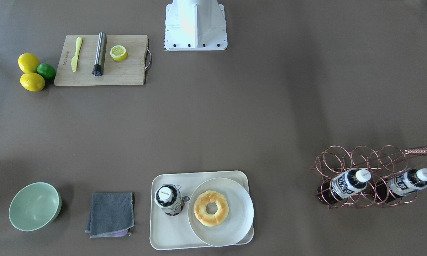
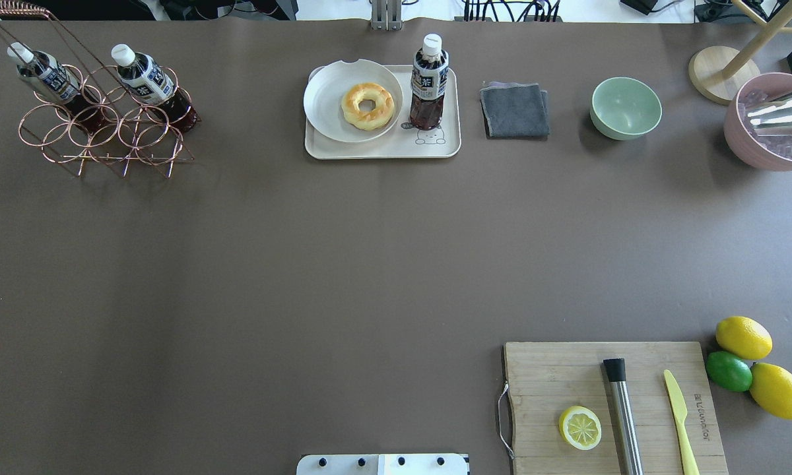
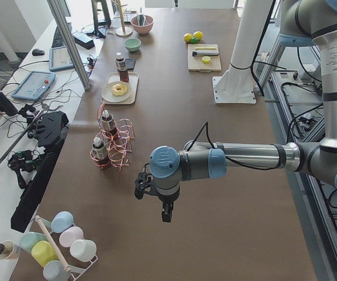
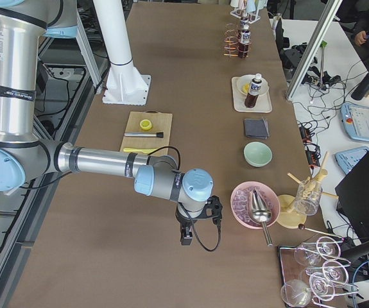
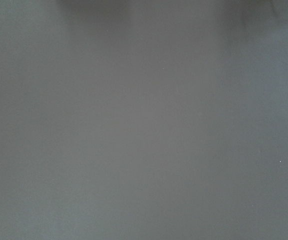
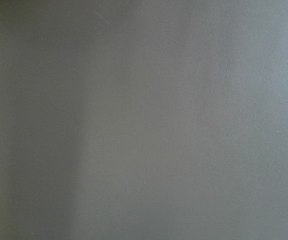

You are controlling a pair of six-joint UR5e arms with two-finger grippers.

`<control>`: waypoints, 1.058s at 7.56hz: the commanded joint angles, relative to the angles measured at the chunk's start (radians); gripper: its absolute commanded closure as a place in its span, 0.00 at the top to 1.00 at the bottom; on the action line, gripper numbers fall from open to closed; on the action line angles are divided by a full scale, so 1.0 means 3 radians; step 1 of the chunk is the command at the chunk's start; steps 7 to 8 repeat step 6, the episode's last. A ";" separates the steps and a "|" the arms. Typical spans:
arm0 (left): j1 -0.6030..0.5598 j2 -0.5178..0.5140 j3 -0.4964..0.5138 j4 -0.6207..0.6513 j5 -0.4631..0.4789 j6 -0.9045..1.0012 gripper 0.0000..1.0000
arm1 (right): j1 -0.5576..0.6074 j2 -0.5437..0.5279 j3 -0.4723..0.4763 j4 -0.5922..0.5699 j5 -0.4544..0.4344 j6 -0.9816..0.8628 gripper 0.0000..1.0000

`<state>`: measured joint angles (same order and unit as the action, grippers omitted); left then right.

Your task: Place tea on tray

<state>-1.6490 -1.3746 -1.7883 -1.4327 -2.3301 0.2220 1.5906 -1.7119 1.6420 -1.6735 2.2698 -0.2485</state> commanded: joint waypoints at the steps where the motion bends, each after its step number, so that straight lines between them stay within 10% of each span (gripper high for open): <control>1: 0.0000 0.0001 -0.0006 0.0000 0.0000 -0.0004 0.99 | 0.0000 -0.0005 -0.0002 0.0000 0.0027 -0.0005 1.00; 8: -0.0051 0.0001 0.0014 0.0005 0.0010 -0.0014 0.99 | 0.0000 -0.0005 0.0008 0.0000 0.0027 -0.0005 1.00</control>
